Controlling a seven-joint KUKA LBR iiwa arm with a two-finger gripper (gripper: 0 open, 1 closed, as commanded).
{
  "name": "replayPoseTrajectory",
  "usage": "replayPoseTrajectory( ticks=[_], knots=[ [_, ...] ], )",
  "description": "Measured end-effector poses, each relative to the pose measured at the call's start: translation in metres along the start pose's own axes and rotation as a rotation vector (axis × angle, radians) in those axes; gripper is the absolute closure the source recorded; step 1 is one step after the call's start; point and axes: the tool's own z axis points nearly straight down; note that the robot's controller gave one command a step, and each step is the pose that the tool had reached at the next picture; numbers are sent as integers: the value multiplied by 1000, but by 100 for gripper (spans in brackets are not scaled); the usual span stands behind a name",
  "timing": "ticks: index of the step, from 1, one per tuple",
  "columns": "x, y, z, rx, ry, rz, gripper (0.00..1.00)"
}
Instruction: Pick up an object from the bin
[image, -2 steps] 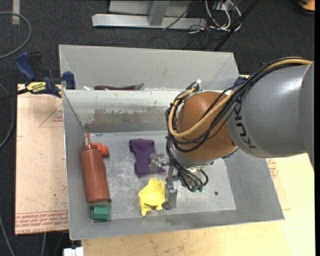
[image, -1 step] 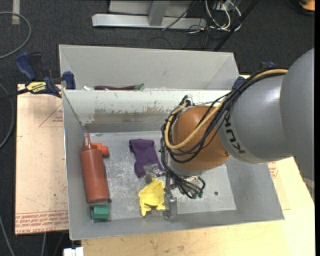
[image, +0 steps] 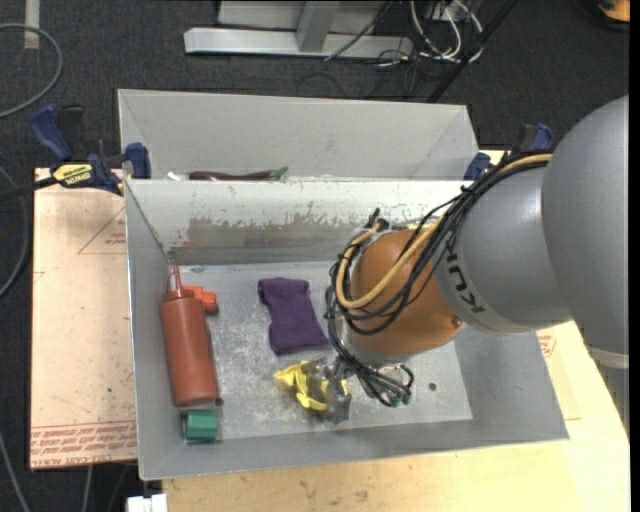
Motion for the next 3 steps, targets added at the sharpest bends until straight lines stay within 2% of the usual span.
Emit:
replayPoseTrajectory(
  ticks=[1, 2, 3],
  knots=[
    [0, 0, 0, 0, 0, 0, 100],
    [-10, 6, -99, -1, -2, -17, 100],
    [-10, 5, -99, -1, -2, -16, 100]
  ],
)
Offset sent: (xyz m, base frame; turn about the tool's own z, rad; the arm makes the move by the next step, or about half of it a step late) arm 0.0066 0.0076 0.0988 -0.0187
